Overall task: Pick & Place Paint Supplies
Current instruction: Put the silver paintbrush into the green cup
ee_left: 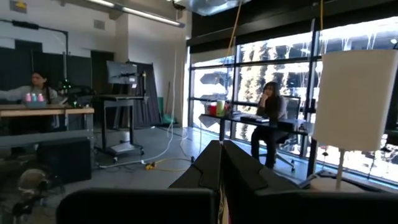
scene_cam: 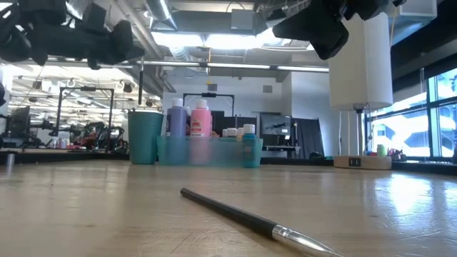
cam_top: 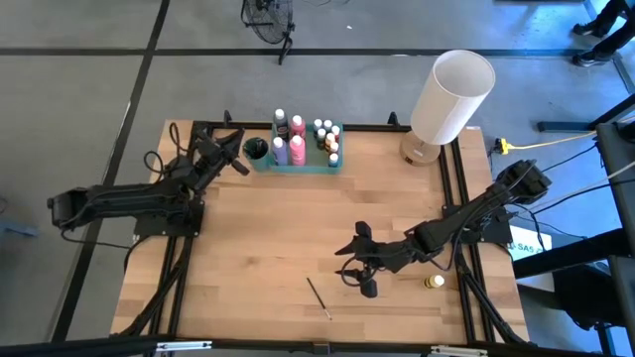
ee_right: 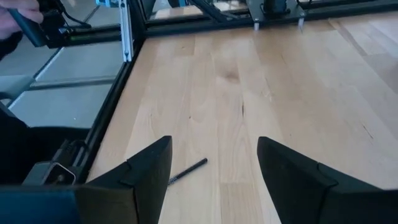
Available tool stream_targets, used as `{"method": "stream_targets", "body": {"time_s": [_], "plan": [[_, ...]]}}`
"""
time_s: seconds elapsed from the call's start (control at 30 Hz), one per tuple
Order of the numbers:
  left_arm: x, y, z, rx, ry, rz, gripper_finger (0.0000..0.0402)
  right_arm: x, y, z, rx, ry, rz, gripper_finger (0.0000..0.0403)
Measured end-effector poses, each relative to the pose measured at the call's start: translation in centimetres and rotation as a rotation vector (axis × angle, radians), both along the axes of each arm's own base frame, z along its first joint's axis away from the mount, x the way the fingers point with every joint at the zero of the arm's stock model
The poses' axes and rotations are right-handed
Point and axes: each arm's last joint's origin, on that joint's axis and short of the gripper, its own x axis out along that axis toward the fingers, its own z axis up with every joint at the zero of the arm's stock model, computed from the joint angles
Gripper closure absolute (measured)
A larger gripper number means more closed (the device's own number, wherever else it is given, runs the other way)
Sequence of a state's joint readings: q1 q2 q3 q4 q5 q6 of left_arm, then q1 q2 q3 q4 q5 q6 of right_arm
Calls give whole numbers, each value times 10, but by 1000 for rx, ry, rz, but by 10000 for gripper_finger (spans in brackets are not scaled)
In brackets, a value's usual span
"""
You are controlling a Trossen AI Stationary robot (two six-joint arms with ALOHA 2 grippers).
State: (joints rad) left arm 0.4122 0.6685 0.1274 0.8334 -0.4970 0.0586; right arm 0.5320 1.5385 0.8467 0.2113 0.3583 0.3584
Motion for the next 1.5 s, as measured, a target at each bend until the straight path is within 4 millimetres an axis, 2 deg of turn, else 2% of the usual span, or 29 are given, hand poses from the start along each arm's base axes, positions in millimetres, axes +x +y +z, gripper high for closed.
{"method": "stream_targets", "body": {"time_s": [0.37,0.87,1.1,1.5], "plan": [[-3,13,-20,-15,33,-6,399,4,-1,-6,-18,11,-13,162],[1,26,-34,-56,101,-17,399,5,-3,-6,-26,7,-12,162],[2,29,-37,-51,136,-101,399,5,-3,-6,-27,6,-12,162],[2,38,-47,-112,171,-86,387,5,-3,-6,-32,5,-9,162]]}}
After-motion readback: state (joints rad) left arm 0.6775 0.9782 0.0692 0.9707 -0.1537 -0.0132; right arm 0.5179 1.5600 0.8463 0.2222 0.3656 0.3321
